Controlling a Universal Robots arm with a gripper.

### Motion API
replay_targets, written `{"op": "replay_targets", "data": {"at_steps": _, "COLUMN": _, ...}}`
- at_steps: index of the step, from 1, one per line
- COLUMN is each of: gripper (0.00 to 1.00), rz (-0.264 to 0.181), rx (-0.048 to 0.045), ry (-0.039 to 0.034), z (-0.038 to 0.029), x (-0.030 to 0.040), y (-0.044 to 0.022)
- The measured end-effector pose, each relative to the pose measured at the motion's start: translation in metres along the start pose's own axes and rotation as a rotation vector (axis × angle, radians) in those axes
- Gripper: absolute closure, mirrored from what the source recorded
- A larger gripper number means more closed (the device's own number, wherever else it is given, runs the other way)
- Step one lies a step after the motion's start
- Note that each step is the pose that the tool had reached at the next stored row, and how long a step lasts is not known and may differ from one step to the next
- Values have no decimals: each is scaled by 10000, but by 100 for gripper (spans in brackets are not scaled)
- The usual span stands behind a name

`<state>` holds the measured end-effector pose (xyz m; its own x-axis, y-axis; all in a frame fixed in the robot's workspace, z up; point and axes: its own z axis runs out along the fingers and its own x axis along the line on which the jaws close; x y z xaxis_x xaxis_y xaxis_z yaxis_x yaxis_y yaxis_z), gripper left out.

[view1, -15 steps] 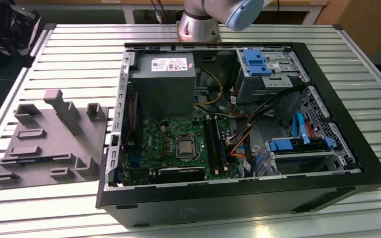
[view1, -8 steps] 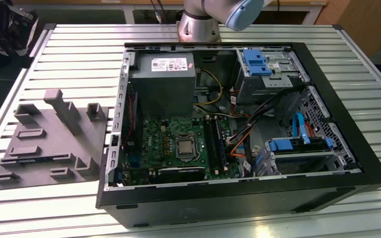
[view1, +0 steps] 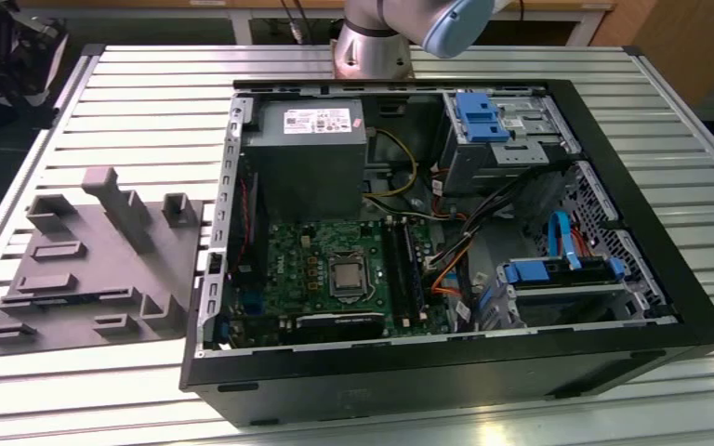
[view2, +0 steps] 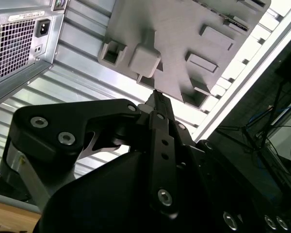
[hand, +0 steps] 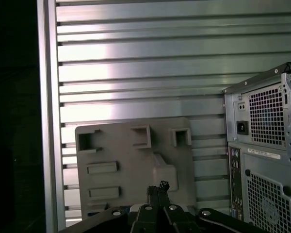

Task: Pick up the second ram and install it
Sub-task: 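Reach for the second ram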

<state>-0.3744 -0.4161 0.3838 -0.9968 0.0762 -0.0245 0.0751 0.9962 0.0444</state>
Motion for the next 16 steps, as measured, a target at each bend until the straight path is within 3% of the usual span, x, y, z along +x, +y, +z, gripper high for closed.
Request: {"op": "replay_targets", "data": {"at_steps": 16, "gripper": 89, "rz": 0, "rx": 0, "ry": 0, "z": 4, "x": 71, "y": -23}}
